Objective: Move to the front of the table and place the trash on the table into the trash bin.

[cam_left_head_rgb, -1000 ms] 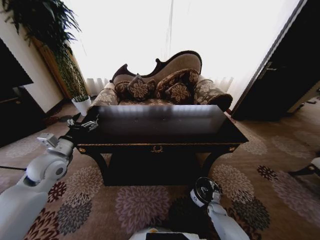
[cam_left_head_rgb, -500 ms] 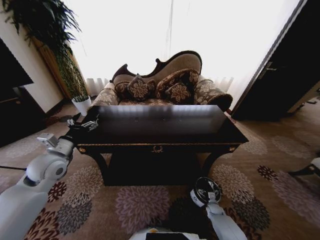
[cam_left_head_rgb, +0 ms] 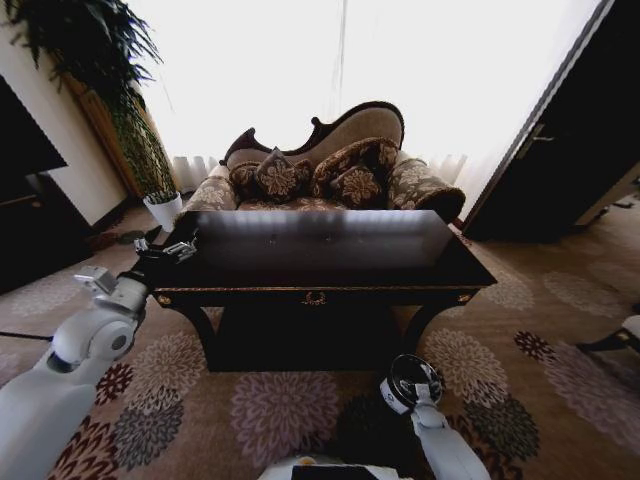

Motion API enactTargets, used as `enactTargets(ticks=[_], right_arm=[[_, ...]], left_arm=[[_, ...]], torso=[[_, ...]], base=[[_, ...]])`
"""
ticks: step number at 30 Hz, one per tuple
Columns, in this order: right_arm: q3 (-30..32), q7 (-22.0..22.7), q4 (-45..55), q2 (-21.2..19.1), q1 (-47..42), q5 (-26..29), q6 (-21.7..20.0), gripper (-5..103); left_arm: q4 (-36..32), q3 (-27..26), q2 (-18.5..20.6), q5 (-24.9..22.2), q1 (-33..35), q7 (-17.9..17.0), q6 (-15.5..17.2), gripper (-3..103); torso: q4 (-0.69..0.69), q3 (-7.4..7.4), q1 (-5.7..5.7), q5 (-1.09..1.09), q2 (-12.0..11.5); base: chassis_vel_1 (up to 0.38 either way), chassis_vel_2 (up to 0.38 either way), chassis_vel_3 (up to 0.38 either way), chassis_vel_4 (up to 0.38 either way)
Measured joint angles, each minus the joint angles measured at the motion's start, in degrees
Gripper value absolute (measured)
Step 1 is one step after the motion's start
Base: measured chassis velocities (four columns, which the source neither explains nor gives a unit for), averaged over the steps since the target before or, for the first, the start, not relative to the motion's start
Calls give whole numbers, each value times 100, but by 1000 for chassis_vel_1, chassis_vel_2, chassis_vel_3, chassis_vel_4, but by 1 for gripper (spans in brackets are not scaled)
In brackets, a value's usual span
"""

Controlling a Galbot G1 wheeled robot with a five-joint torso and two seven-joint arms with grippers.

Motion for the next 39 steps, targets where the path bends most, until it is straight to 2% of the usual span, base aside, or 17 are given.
enactTargets(ticks=[3, 5, 6, 8, 10, 11, 12, 13, 14, 15, 16, 19, 21, 30, 34, 37, 39], right_arm=[[-9, 8, 189, -1, -37, 161, -342, 100], [32, -30, 176, 10, -30, 123, -286, 100], [9, -100, 411, 8, -111, 636, -701, 100], [154, -180, 386, 47, -81, 179, -418, 100], [169, -222, 655, 55, -183, 732, -870, 100], [169, -222, 655, 55, -183, 732, -870, 100], [304, -258, 572, 84, -141, 157, -447, 100], [350, -302, 569, 82, -110, 125, -390, 100], [335, -288, 734, 72, -146, 691, -822, 100], [330, -288, 769, 77, -186, 731, -896, 100], [400, -357, 649, 78, -153, 77, -439, 100], [377, -369, 776, 41, -189, 467, -685, 100], [363, -493, 762, -4, -252, 390, -525, 100], [368, -608, 759, -83, -392, 260, -240, 100], [396, -590, 1071, -90, -579, 477, -123, 100], [479, -630, 2208, -222, -1364, 1302, -189, 100], [517, -648, 2584, -258, -1637, 1513, -213, 100]], left_arm=[[0, 0, 0, 0, 0, -1, 0, 100], [0, 0, 0, 0, 0, -1, 0, 100], [0, 0, 0, 0, 0, -1, 0, 100], [0, 0, 0, 0, 0, 0, 0, 100], [0, 0, 0, 0, 0, -1, 0, 100], [0, 0, 0, 0, 0, -1, 0, 100], [1, 0, 0, 0, 0, -2, 0, 100], [0, 0, 1, 0, -1, -1, 0, 100], [0, 0, -1, 0, 0, 1, 0, 100], [-1, 0, 0, 0, 0, 1, 0, 100], [1, 0, 1, 0, 0, -5, 1, 100], [0, 0, 0, 0, 1, -2, -1, 100], [0, 0, 0, 0, 0, -3, -1, 100], [1, 0, 0, 0, 0, -3, -1, 100], [0, 0, 0, 0, 0, -2, -1, 100], [1, 0, 0, 0, 0, -2, -1, 100], [1, 0, 0, 0, 0, -2, -1, 100]], torso=[[0, 0, 0, -7, 0], [1, 0, 0, -4, 0], [1, 0, 0, -5, 0], [-1, 0, 0, -3, 0], [0, 0, -1, -4, 0], [0, 0, -1, -4, 0], [-5, 2, 0, 5, 0], [-1, 0, 0, -3, 0], [4, -1, 0, -16, 0], [2, -1, -1, -12, 0], [-3, 1, -1, 6, 0], [2, -1, -1, -12, 0], [0, 0, -1, 0, 0], [0, 0, -1, -4, 0], [1, 0, -1, -3, 0], [3, 0, -1, -4, 0], [-1, 0, -1, -4, 0]], base=[[0, 0, 0, 0], [0, 0, 0, 0], [0, 0, 0, 0], [0, 0, 0, 0], [0, 0, 0, 0], [0, 0, 0, 0], [0, 0, 0, 0], [0, 0, 0, 0], [0, 0, 0, 0], [0, 0, 0, 0], [0, 0, 0, 0], [0, 0, 0, 0], [0, 0, 0, 0], [0, 0, 0, 0], [0, 0, 0, 0], [0, 0, 0, 0], [0, 0, 0, 0]])
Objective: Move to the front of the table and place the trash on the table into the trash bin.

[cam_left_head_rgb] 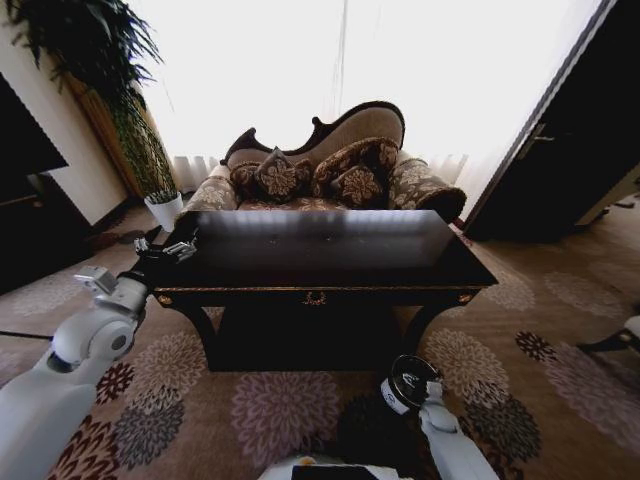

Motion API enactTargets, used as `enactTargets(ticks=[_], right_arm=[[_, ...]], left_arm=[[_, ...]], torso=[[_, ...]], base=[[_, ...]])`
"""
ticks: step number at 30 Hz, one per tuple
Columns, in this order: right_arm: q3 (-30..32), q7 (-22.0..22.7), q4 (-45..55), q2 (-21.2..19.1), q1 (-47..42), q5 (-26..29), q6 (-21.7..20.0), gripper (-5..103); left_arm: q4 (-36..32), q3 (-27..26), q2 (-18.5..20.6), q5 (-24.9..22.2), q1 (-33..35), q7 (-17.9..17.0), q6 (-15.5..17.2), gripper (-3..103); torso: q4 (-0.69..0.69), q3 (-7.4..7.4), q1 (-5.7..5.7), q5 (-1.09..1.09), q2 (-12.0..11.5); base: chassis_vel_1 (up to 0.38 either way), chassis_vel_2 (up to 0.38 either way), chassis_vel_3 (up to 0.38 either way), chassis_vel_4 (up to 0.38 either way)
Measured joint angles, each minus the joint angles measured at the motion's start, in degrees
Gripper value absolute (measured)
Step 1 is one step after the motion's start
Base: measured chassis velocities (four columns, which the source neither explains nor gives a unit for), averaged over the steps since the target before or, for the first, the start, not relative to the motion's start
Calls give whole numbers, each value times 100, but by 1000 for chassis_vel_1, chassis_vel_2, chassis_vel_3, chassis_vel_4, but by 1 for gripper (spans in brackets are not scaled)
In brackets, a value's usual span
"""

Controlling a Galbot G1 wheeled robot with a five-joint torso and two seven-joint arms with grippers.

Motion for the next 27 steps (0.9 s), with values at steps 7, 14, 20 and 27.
enactTargets(ticks=[7, 14, 20, 27], right_arm=[[628, -71, 2307, 152, -1562, 443, -37, 100], [907, -257, 4340, 378, -3016, 850, -93, 100], [957, -96, 5659, 576, -3650, 874, -64, 100], [1322, 239, 6936, 484, -3776, 958, -308, 100]], left_arm=[[-1, 0, 0, 0, 0, 2, 1, 100], [-1, 0, 0, 0, 0, 2, 1, 100], [-1, 0, 0, 0, 0, 2, 1, 100], [-1, 0, 0, 0, 0, 2, 1, 100]], torso=[[2, -1, 0, 1, 0], [1, -2, -1, -2, 1], [1, -1, 0, -1, 0], [1, -1, 0, -1, 0]], base=[[0, 0, 0, 0], [0, 0, 0, 0], [0, 0, 0, 0], [0, 0, 0, 0]])
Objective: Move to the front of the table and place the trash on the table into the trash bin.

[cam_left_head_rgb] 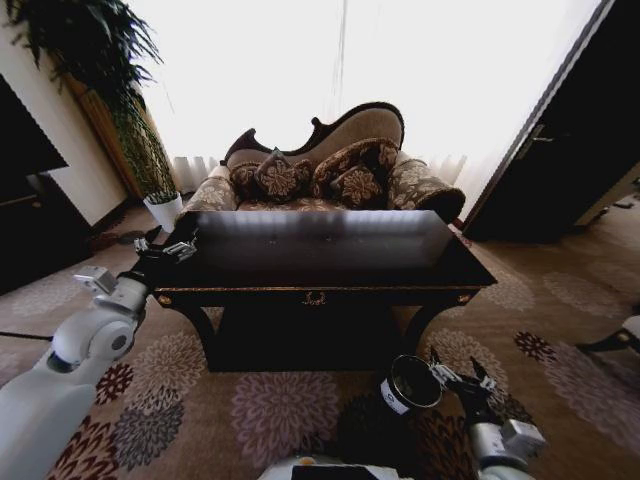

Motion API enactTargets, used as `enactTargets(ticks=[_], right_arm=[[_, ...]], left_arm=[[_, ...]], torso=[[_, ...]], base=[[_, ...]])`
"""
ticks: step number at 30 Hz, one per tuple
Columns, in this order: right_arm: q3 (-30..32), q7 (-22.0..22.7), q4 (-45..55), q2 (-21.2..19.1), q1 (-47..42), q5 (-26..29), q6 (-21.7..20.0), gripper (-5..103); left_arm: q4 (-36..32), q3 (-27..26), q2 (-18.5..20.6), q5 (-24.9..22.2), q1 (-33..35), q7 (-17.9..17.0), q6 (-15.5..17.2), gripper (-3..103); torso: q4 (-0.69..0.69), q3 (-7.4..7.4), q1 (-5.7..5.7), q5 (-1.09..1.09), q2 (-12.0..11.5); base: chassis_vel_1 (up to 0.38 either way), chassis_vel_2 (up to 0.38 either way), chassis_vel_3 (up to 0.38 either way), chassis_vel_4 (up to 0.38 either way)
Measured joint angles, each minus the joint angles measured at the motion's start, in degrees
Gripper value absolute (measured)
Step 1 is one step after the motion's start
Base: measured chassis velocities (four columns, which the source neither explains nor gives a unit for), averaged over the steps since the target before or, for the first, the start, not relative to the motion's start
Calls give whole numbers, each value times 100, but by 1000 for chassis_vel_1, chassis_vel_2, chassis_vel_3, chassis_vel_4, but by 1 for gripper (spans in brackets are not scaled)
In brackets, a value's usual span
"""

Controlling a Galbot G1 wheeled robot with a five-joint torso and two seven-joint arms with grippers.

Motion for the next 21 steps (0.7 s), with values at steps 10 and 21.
enactTargets(ticks=[10, 21], right_arm=[[-87, 614, 337, -862, 1213, 781, -817, 100], [-353, 801, -568, -2540, 2652, 1640, -959, 100]], left_arm=[[0, 0, 0, 0, 0, -1, 0, 100], [0, 0, 0, 0, 0, -1, 1, 100]], torso=[[1, 1, 1, 2, 0], [1, 1, 1, 2, 0]], base=[[0, 0, 0, 0], [0, 0, 0, 0]])
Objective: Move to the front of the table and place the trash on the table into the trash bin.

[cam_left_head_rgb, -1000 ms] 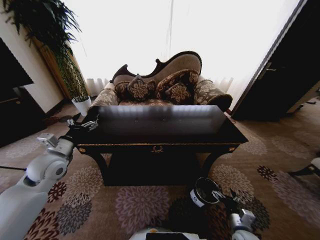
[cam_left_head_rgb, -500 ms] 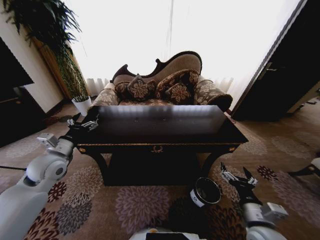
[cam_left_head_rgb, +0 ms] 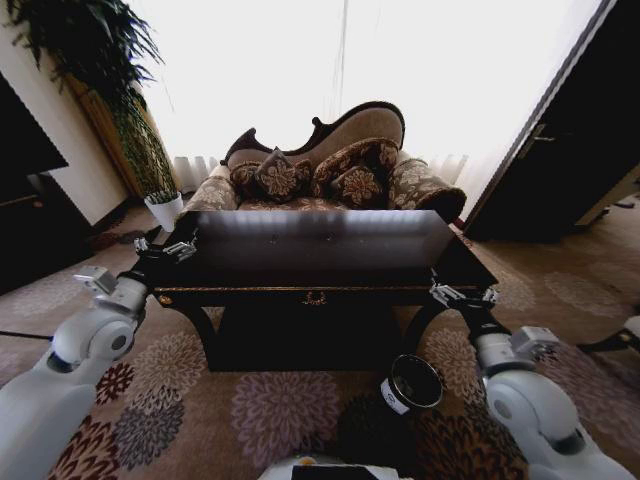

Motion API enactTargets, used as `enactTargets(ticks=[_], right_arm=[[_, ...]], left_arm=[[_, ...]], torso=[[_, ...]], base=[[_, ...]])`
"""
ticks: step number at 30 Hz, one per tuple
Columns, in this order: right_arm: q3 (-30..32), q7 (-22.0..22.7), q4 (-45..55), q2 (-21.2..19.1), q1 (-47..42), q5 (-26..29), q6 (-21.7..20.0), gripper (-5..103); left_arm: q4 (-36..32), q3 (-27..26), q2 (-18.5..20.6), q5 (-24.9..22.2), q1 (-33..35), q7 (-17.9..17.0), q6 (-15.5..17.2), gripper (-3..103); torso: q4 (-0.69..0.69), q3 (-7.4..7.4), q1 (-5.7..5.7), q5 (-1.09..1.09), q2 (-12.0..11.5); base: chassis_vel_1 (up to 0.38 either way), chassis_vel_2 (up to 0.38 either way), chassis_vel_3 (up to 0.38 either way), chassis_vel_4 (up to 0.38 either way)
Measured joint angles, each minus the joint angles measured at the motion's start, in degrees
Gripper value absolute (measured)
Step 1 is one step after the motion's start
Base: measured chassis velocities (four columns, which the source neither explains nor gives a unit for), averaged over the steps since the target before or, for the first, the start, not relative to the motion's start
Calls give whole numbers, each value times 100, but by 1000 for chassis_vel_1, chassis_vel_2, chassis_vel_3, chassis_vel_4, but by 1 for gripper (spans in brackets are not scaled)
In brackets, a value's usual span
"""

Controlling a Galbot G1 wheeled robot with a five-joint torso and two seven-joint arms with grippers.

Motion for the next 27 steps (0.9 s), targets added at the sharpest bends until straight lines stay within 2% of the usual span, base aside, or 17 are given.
enactTargets(ticks=[1, 4, 8, 27], right_arm=[[0, 0, 0, 0, 0, 0, 0, 100], [-150, 23, -483, -375, 472, 328, 97, 100], [-243, -33, -862, -573, 688, 390, 195, 100], [-253, -164, -1062, -591, 666, 390, 342, 100]], left_arm=[[0, 0, 0, 0, 0, 0, 0, 100], [0, 1, 0, 0, 0, 0, 0, 100], [0, 0, 0, 0, 0, 0, 0, 100], [0, 0, 0, 0, 0, 1, 0, 100]], torso=[[0, 0, 0, 0, 0], [1, 0, 1, -1, 0], [1, 0, 1, -1, 0], [-1, -1, 0, -2, 0]], base=[[0, 0, 0, 0], [0, 0, 0, 0], [0, 0, 0, 0], [0, 0, 0, 0]])
